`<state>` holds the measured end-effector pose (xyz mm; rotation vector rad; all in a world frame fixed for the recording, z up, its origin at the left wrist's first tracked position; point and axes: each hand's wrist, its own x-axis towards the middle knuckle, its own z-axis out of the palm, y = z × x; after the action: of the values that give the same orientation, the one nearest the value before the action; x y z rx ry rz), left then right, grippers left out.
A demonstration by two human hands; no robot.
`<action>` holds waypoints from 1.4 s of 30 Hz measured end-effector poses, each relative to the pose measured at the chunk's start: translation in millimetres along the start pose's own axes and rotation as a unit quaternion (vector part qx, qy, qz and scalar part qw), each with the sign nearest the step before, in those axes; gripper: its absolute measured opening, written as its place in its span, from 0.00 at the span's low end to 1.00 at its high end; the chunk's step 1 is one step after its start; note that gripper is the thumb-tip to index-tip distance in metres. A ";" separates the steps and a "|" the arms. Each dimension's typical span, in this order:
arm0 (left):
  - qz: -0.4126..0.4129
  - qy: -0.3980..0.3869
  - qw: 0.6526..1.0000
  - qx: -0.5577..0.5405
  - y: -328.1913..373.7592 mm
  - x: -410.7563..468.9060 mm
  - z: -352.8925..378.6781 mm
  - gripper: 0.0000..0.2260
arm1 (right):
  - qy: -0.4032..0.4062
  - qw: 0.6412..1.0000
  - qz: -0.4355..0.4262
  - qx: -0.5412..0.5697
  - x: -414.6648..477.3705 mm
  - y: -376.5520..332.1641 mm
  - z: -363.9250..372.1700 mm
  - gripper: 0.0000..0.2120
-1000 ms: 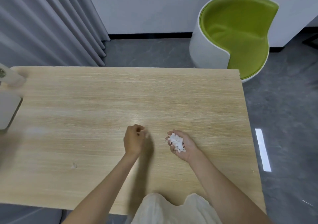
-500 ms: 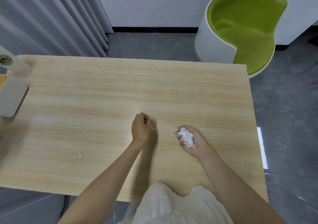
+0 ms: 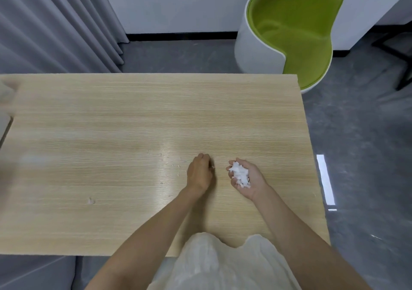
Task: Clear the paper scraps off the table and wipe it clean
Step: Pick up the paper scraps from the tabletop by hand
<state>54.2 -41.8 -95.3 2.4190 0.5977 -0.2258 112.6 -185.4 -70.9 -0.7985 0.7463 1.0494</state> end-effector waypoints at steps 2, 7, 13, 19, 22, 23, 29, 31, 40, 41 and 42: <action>0.003 -0.009 1.000 -0.012 2.9 0.3 -4.5 0.07 | 0.003 1.000 -0.001 -0.001 -1.0 1.7 0.1 0.09; -0.093 0.072 0.983 -0.140 -15.1 -1.9 -25.3 0.05 | -0.003 1.000 -0.003 -0.011 -2.9 1.2 4.8 0.09; -0.181 0.113 0.956 -0.202 -59.8 -2.2 -62.2 0.04 | -0.020 1.000 0.004 -0.020 2.4 3.3 11.5 0.10; -0.190 0.071 0.963 -0.178 -59.3 7.5 -61.0 0.09 | -0.039 0.998 0.027 -0.035 10.6 17.3 23.5 0.10; -0.199 0.050 0.972 -0.117 -52.4 13.5 -54.9 0.10 | -0.038 0.998 0.030 -0.044 11.4 21.6 26.8 0.10; -0.201 0.048 0.974 -0.089 -50.2 14.8 -53.8 0.08 | -0.037 0.998 0.030 -0.045 11.1 22.0 26.7 0.10; -0.190 0.034 0.980 -0.042 -47.8 10.2 -58.1 0.04 | -0.032 0.998 0.019 -0.052 8.8 19.8 24.7 0.09; -0.215 0.067 0.967 -0.118 -53.4 4.5 -67.5 0.02 | -0.035 0.998 0.017 -0.052 7.6 18.3 23.6 0.09; -0.117 0.070 0.946 -0.295 -5.1 -60.4 -78.4 0.03 | -0.059 0.991 0.056 -0.104 8.0 43.4 49.5 0.11; -0.113 0.068 0.945 -0.299 0.2 -67.6 -75.4 0.04 | -0.067 0.990 0.067 -0.105 8.3 49.0 53.3 0.11; -0.109 0.075 0.945 -0.300 3.2 -74.2 -73.5 0.05 | -0.079 0.988 0.082 -0.101 8.6 54.3 56.5 0.10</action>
<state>-8.7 -25.7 -13.4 1.7890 0.8631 0.0511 72.7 -118.1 -60.5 -0.8244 0.5842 1.3360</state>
